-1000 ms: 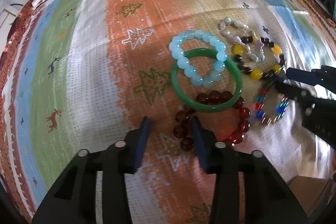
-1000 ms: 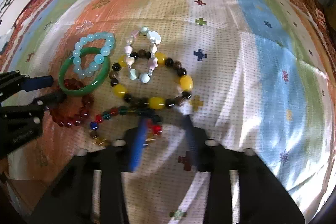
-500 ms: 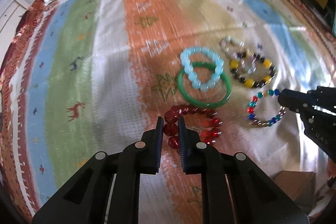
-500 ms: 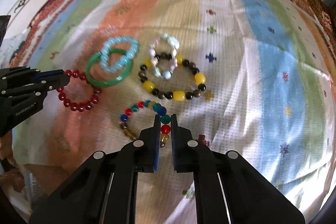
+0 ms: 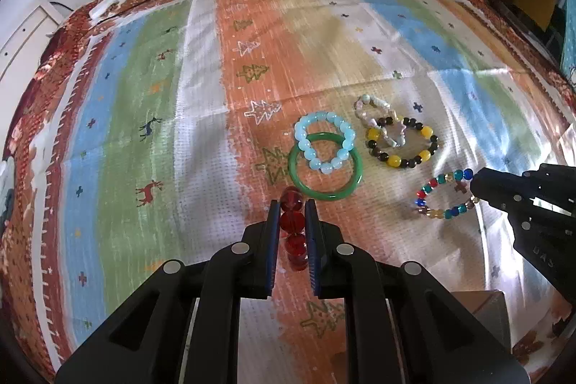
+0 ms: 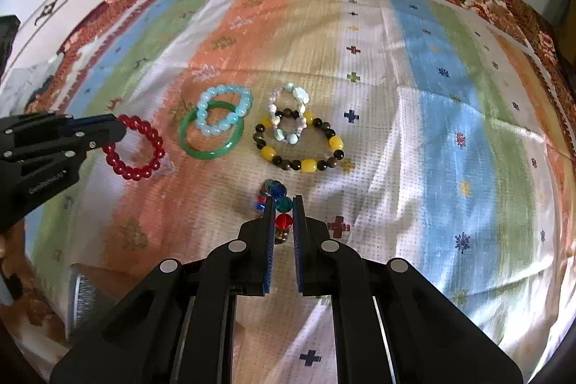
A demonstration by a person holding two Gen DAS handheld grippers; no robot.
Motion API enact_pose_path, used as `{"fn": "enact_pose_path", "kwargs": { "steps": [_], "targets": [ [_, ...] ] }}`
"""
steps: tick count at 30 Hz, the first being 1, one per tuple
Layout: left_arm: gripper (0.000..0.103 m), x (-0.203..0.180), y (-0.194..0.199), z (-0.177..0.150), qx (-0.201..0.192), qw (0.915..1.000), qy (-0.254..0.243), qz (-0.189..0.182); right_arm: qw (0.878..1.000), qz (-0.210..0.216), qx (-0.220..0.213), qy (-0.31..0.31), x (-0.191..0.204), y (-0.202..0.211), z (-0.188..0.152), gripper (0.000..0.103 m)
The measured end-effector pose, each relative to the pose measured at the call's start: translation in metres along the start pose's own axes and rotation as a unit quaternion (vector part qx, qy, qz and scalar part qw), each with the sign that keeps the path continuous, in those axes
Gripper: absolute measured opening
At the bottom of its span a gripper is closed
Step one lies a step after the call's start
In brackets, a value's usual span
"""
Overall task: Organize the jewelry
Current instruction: 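Carry both bracelets over the silver tin and open both tools to release them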
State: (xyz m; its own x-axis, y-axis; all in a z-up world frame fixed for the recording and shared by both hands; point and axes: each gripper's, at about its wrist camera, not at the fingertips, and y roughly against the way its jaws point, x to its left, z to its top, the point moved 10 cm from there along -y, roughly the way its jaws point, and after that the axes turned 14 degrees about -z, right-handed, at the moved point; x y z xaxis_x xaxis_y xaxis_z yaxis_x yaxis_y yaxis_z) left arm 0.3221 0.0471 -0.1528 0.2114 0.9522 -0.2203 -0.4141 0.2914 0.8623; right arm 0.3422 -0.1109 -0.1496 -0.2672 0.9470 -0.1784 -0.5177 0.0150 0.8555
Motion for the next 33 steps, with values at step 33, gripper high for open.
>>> {"fn": "enact_pose_path", "kwargs": {
  "steps": [33],
  "targets": [
    [0.013,-0.037,0.086,-0.008,-0.093,0.9949,-0.002,-0.038,0.996,0.035,-0.088,0.004,0.022,0.089,-0.012,0.010]
  ]
}}
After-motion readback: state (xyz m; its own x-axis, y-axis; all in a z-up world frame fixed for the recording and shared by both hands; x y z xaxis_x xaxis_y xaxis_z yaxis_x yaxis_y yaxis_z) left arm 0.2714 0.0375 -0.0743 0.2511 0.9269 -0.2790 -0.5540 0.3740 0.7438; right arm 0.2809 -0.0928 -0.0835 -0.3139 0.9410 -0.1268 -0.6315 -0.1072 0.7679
